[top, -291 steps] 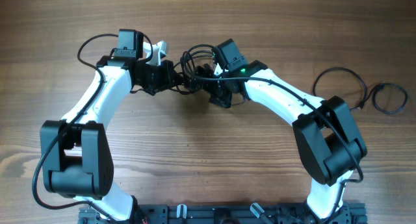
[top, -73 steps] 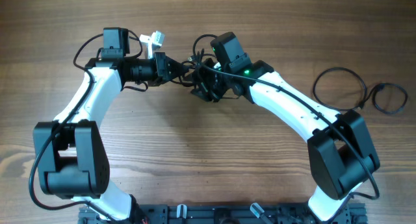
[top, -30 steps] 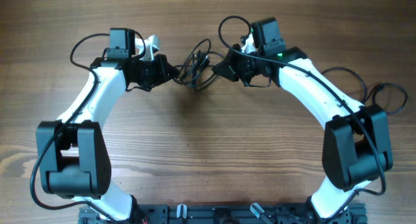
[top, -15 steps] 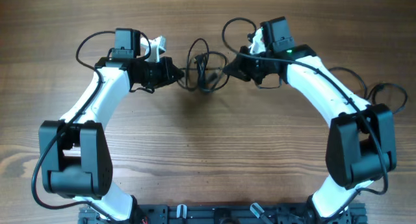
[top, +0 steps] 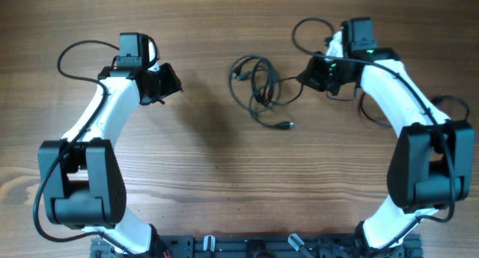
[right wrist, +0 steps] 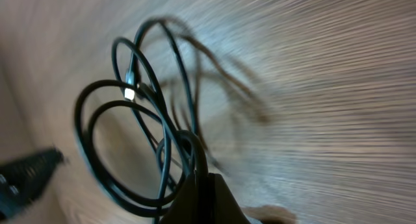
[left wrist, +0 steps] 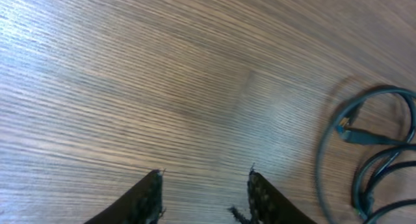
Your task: Untangle cables
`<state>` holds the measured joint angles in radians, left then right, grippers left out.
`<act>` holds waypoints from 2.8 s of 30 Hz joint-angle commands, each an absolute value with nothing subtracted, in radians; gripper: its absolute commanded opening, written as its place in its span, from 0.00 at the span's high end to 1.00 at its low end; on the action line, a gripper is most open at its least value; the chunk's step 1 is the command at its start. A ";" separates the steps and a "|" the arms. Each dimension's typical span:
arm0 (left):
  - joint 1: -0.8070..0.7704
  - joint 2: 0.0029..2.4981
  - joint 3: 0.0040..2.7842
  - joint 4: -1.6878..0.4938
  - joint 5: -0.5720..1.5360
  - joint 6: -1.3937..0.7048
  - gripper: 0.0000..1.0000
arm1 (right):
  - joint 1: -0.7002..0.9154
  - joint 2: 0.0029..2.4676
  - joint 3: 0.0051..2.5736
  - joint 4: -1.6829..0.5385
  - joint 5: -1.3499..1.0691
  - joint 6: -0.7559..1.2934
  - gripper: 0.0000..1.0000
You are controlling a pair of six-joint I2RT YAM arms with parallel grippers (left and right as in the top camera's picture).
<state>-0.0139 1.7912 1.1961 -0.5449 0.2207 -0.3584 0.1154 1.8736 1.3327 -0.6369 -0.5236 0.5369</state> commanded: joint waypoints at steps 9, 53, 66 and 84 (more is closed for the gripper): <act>-0.016 1.781 1.210 -0.508 0.749 -0.376 0.39 | 0.271 1.861 1.333 -0.632 -0.645 0.254 0.96; 0.134 1.826 1.210 -0.627 0.449 -0.592 0.96 | 0.304 1.861 1.333 -0.677 -0.236 0.458 0.96; 0.363 1.827 1.210 -0.687 0.407 -0.593 0.96 | 0.146 1.595 1.482 -0.756 -0.217 0.439 0.96; 0.363 1.827 1.209 -0.719 0.160 -0.723 0.96 | -0.120 1.518 1.480 -0.961 0.523 0.659 0.96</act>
